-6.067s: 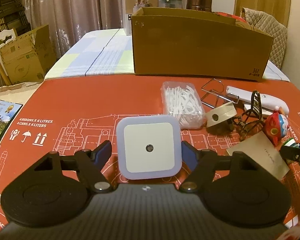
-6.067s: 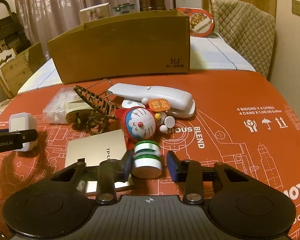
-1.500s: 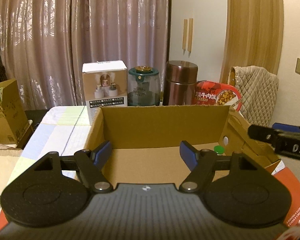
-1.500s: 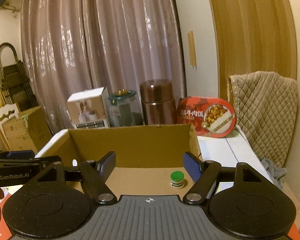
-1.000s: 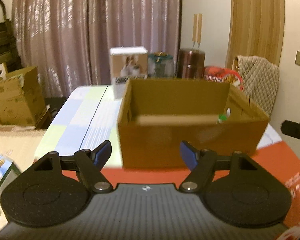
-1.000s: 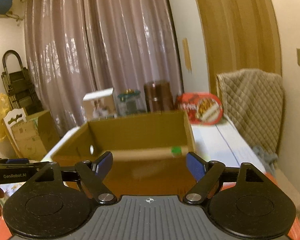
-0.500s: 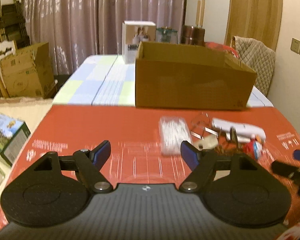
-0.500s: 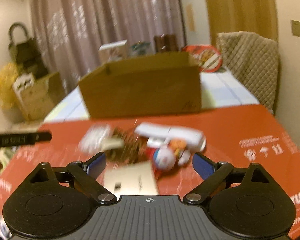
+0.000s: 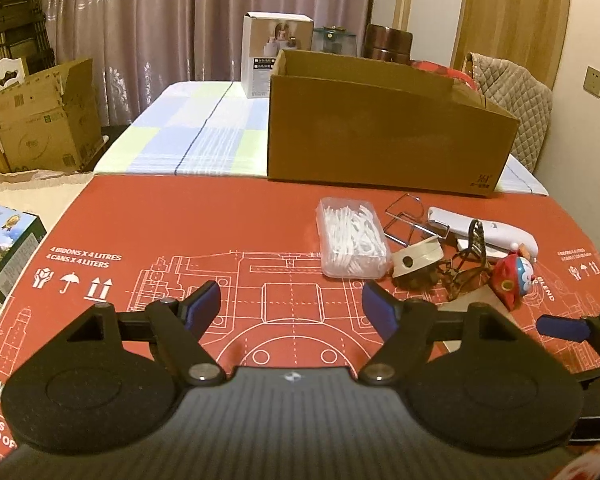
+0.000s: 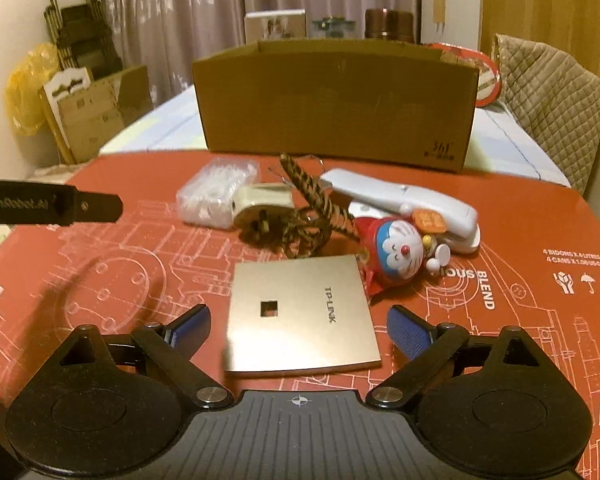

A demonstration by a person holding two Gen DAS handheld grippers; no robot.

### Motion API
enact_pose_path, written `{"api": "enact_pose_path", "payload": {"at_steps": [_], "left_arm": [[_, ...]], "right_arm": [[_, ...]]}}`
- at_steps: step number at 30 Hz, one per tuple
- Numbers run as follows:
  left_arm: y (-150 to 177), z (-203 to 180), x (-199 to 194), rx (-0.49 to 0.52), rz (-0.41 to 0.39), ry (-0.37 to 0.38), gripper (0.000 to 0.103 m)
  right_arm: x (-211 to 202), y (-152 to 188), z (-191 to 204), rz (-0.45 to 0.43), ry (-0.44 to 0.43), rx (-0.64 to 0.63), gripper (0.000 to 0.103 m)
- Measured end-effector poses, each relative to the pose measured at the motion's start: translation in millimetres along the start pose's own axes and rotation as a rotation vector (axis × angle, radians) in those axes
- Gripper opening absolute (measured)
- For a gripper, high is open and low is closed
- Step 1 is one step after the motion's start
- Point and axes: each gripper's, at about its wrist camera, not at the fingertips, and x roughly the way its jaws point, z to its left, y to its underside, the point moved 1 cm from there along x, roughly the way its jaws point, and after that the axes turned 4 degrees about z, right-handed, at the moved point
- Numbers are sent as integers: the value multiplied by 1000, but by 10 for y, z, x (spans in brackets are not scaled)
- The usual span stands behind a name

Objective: Organize rigid objects
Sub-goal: 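Return both tools to the mat and approach the floss box and TP-LINK plate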

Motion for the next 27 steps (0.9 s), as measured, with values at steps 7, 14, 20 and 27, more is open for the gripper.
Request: {"api": "enact_pose_path", "payload": {"at_steps": [7, 14, 20, 27], "left_arm": [[-24, -43, 78, -2, 7, 19, 74], [-31, -41, 113, -10, 10, 22, 75], [-21, -42, 156, -5, 22, 18, 75], [-29, -52, 186, 1, 29, 23, 75]], "right_arm": [[126, 4, 1, 22, 11, -8, 92], [217, -10, 34, 24, 12, -19, 92], [256, -38, 41, 16, 17, -16, 92], [253, -54, 52, 21, 31, -27, 85]]}}
